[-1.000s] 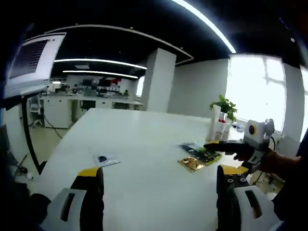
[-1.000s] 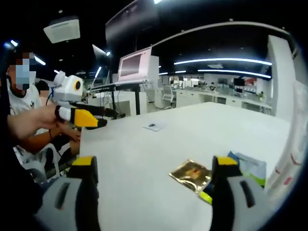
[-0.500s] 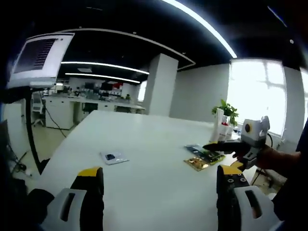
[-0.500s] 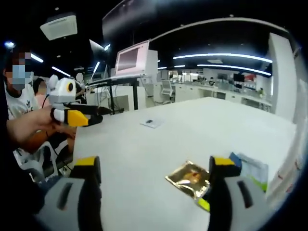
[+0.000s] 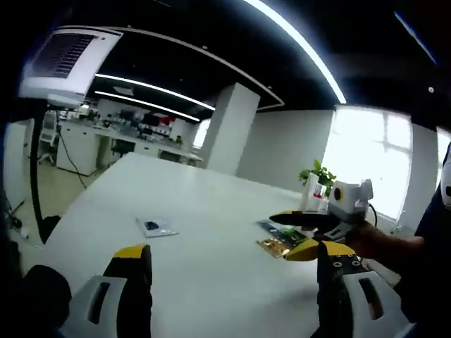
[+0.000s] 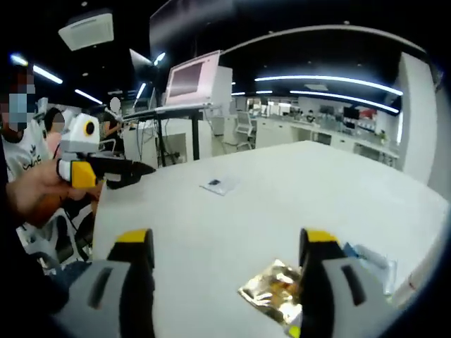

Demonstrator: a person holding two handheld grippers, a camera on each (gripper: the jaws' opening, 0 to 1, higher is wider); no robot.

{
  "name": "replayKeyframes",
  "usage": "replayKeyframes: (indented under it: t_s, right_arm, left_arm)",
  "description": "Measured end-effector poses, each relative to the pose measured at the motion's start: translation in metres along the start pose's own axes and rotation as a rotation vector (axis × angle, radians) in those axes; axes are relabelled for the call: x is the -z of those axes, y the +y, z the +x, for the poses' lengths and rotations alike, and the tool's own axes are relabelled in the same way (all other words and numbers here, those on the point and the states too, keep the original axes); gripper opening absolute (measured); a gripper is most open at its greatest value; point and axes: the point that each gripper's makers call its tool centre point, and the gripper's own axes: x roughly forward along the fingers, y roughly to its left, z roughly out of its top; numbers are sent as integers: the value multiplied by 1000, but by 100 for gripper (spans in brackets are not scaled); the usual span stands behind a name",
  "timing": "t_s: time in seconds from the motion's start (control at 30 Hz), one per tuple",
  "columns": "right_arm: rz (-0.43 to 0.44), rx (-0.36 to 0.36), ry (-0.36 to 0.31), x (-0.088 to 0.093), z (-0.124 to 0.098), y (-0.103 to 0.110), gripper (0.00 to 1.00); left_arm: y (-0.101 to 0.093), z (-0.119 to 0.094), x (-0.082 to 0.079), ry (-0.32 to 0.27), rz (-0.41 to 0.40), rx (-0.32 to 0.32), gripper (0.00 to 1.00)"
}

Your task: Arrange the skincare products in the storage area until every visible bottle or jar stands upright without overlapping.

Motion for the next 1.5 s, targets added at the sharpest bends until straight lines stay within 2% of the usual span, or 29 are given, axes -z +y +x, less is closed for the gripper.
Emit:
replayKeyframes:
  t_s: [0.13, 0.17, 0.23, 0.3, 0.4, 0.47, 0.57, 0.77, 1.0, 1.17, 1.37, 1.5]
  right_arm:
    - [1, -2, -7, -9, 11, 0, 79]
    - [-8, -6, -4, -12, 15, -2, 77]
    - [-29, -14, 15, -14, 24, 3, 77]
    - [-39, -18, 18, -17, 29, 7, 77]
    - [-46, -16, 15, -23, 34, 9, 76]
    - [-48, -17, 16, -25, 37, 10, 76]
    - [-57, -25, 24, -26, 42, 14, 77]
    - [-73, -19, 35, -26, 46, 14, 77]
    - [-75, -34, 77, -17, 58, 13, 76]
    - [-94, -51, 85, -19, 64, 16, 76]
    - [-106, -60, 100, -19, 69, 20, 76]
    - [-114, -77, 121, -13, 73, 26, 76]
  left_arm:
    - [4, 1, 5, 28, 12, -8, 100]
    - [5, 1, 7, 31, 1, -5, 100]
    - [2, 2, 9, 34, -76, 22, 100]
    - [-1, 2, 7, 17, -69, 44, 100]
    - [0, -1, 5, 2, -58, 38, 100]
    - [7, -4, 5, 13, -82, 2, 100]
    - [11, -8, 2, -9, -69, -4, 100]
    - [12, -13, -3, -24, -58, 1, 100]
    - [12, -15, 5, 7, -47, -15, 100]
    - [11, -17, -2, -30, -27, -12, 100]
    - [13, -20, 3, -12, -14, -29, 100]
    - [8, -19, 7, -11, -34, -9, 100]
